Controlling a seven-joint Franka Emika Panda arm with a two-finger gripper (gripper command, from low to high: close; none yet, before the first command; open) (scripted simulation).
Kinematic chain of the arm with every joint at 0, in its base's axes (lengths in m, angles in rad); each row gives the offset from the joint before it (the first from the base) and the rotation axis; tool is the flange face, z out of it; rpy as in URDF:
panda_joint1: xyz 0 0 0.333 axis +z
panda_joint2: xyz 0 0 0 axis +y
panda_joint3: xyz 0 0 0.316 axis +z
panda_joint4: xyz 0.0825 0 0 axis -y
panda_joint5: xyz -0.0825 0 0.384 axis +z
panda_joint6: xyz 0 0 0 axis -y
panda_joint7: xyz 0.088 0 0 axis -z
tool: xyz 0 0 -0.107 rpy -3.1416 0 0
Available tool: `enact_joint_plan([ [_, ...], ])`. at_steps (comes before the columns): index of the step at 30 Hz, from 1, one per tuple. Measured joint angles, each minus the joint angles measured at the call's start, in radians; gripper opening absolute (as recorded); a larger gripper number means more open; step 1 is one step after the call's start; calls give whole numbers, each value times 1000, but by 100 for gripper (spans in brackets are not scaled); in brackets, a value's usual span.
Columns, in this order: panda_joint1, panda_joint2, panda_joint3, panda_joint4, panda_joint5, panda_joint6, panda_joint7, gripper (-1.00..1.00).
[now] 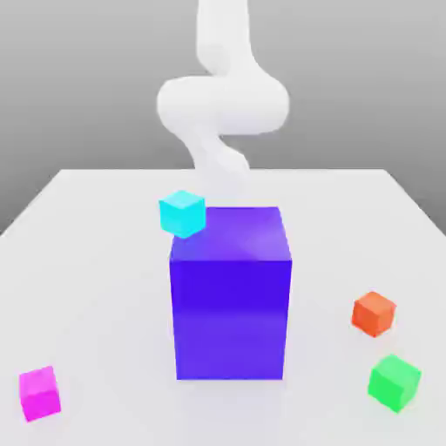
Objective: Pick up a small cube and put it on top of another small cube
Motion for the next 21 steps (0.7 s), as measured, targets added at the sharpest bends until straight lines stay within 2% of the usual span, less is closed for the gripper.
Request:
enact_joint_plan([
  [6,60,218,-153,-16,53,70,-227,0],
  [13,90,472,-301,-34,161,148,-519,0],
  [17,78,621,-357,-43,236,190,-696,0],
  [21,19,768,-368,-53,299,233,-863,0],
])
